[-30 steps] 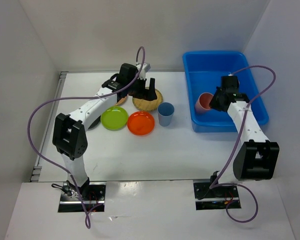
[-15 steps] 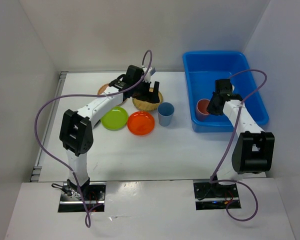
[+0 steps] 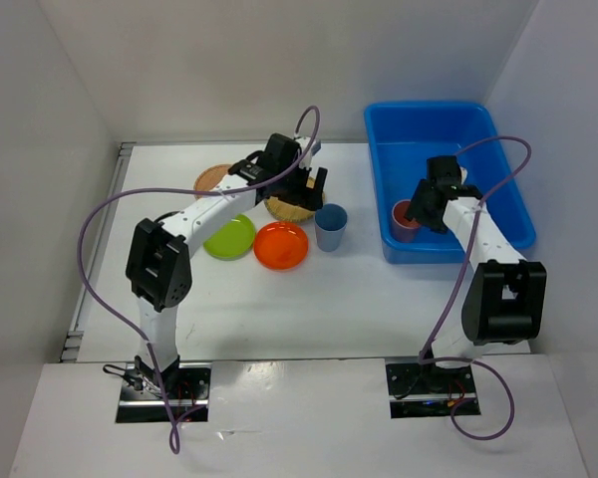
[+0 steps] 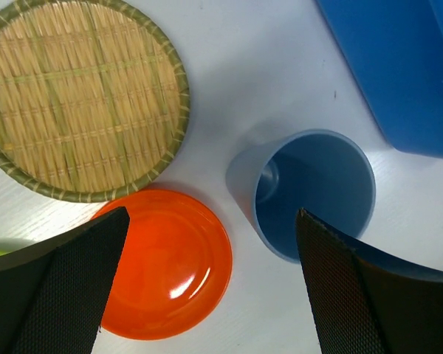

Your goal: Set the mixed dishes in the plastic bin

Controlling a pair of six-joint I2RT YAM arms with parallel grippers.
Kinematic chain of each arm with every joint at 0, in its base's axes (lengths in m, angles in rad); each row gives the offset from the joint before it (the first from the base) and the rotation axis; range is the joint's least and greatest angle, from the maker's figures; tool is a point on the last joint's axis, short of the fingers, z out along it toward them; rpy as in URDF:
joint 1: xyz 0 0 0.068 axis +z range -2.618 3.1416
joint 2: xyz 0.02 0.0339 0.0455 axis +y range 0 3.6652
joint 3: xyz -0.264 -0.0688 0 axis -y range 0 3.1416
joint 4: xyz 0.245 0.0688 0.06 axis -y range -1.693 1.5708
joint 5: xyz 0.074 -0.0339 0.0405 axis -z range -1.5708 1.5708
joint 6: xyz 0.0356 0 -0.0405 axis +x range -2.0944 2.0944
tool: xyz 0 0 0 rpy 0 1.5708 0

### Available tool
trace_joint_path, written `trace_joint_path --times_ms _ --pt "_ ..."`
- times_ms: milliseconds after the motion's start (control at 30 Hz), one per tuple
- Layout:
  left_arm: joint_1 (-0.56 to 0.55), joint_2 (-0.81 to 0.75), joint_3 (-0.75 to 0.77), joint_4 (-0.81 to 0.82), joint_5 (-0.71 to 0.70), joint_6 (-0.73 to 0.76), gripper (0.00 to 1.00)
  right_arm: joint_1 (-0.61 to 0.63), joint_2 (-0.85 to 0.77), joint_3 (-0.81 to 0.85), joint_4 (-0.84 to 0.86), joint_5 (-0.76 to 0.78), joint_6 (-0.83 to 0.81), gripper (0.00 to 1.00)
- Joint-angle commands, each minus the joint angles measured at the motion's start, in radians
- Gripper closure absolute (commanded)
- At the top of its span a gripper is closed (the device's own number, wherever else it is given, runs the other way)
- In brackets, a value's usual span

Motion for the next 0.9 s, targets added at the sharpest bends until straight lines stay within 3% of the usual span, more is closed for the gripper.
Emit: trace_joint_path --times_ms 0,67,233,433,467,700,833,867 --pt "-0.027 0.036 0.066 -0.007 -0.08 0.026 0.0 0.014 -0.068 0.086 -0.019 0.013 -0.005 0.32" --pt "-0.038 0.045 0.066 -0.007 -0.081 0.026 0.0 0.014 -0.102 0.129 -0.053 0.013 -0.005 0.23" --pt "-0.058 0.076 0.086 -0.017 -0.106 0.026 0.04 0.014 -0.22 0.218 -0.113 -0.002 -0.005 0.17" --pt "-0.079 0.094 0.095 -0.036 -0.159 0.026 0.24 0.046 -0.354 0.252 -0.124 -0.14 -0.005 0.17" --pt "-0.09 0.095 0.095 -0.036 -0.174 0.026 0.3 0.078 -0.354 0.243 -0.124 -0.151 -0.005 0.17" --pt "-0.101 0.125 0.086 -0.046 -0.185 0.026 0.38 0.31 -0.337 0.127 -0.021 -0.145 0.024 0.17" --pt "-0.11 0.134 0.086 -0.046 -0.185 0.017 0.59 0.384 -0.268 0.126 -0.009 -0.105 0.044 0.19" --pt "-0.11 0.134 0.095 -0.046 -0.185 0.016 0.78 0.395 -0.259 0.126 0.0 -0.105 0.054 0.21"
